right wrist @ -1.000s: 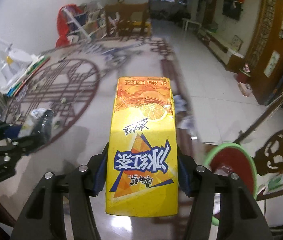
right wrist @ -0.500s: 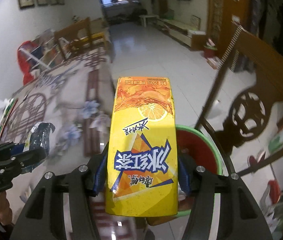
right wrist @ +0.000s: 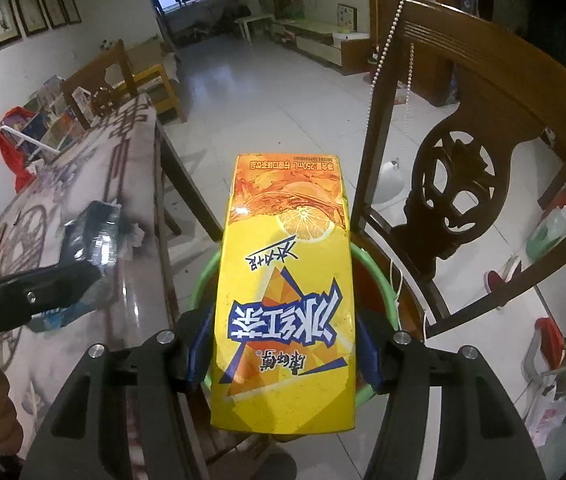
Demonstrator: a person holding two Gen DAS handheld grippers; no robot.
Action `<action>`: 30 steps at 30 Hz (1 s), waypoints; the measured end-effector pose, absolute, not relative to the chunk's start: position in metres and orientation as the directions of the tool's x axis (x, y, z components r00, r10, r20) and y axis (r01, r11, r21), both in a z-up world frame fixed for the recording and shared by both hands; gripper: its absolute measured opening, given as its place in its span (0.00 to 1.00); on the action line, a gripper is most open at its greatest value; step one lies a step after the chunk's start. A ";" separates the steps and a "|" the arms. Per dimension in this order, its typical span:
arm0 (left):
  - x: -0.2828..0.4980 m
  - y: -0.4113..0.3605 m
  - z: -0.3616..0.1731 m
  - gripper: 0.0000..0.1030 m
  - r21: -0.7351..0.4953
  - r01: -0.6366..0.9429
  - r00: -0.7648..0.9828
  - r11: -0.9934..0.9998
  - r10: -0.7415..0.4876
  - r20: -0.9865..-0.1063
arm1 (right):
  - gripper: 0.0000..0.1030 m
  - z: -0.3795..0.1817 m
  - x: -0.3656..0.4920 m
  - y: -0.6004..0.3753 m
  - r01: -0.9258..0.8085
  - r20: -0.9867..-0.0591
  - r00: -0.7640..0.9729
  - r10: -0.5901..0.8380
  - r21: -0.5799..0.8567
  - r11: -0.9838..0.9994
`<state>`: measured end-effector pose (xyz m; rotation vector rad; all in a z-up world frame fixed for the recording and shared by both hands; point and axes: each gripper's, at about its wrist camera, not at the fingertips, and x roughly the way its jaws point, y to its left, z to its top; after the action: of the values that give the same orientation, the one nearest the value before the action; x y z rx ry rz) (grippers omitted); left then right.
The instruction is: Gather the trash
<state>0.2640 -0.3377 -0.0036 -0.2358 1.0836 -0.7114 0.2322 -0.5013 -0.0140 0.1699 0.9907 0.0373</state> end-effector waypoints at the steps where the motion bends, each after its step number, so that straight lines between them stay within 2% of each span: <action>1: 0.267 -0.340 -0.005 0.46 -0.511 0.405 0.274 0.758 -0.634 -0.723 | 0.57 -0.015 0.233 -0.502 0.050 -0.829 0.549 0.104 0.157 0.986; 3: 0.271 -0.339 -0.003 0.90 -0.512 0.381 0.290 0.770 -0.625 -0.725 | 0.57 -0.015 0.233 -0.502 0.058 -0.834 0.546 0.080 0.133 0.989; 4: 0.272 -0.337 0.000 0.95 -0.501 0.366 0.318 0.784 -0.612 -0.724 | 0.69 -0.015 0.233 -0.502 0.063 -0.835 0.545 0.069 0.123 0.990; 5: 0.273 -0.337 0.003 0.95 -0.497 0.365 0.329 0.787 -0.608 -0.723 | 0.78 -0.015 0.232 -0.502 0.066 -0.834 0.549 0.061 0.116 0.991; 10: 0.270 -0.314 0.012 0.95 -0.466 0.343 0.384 0.816 -0.574 -0.723 | 0.93 -0.009 0.231 -0.493 0.044 -0.816 0.578 0.029 0.066 0.997; 21: 0.240 -0.259 0.028 0.95 -0.384 0.320 0.475 0.866 -0.497 -0.726 | 0.93 0.002 0.224 -0.454 0.002 -0.786 0.617 0.047 0.061 0.998; 30: 0.176 -0.172 0.052 0.95 -0.241 0.255 0.646 0.936 -0.351 -0.678 | 0.93 0.036 0.204 -0.382 -0.071 -0.707 0.703 0.078 0.039 0.997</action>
<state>0.1756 -0.1724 0.0519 -0.1282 0.7973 -0.3457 0.2045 -0.3821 0.0358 0.0093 0.7863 0.0827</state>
